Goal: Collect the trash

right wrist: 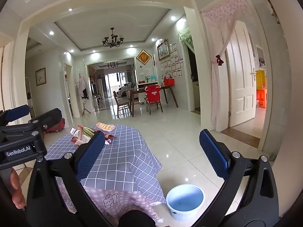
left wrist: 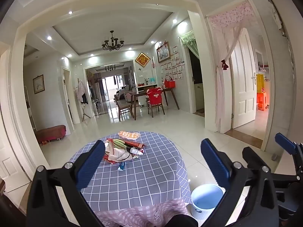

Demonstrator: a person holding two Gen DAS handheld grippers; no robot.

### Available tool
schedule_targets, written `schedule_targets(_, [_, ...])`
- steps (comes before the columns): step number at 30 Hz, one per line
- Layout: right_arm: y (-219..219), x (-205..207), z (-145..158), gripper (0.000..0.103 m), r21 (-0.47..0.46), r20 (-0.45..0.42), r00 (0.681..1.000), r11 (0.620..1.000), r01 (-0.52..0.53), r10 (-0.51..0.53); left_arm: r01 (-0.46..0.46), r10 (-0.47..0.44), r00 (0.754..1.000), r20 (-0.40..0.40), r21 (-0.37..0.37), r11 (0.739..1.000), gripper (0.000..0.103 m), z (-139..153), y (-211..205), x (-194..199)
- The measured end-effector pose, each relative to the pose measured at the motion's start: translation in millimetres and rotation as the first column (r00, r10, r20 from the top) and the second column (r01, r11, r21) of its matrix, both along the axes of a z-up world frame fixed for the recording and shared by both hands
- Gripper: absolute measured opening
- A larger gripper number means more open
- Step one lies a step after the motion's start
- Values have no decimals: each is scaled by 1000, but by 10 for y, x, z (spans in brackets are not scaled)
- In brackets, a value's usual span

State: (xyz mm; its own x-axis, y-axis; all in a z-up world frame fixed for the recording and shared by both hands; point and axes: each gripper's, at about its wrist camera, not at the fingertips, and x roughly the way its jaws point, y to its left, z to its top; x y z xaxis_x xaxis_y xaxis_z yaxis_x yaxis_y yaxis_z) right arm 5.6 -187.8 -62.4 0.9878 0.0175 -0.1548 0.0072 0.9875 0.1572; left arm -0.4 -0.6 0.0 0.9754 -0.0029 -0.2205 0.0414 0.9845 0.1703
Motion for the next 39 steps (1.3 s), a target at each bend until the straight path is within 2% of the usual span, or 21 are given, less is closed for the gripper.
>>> schedule_targets(39, [-20, 5, 21, 98, 12, 10, 1000, 1000, 1, -1, -10, 10, 1000, -6, -8, 1000, 99, -12, 36, 6])
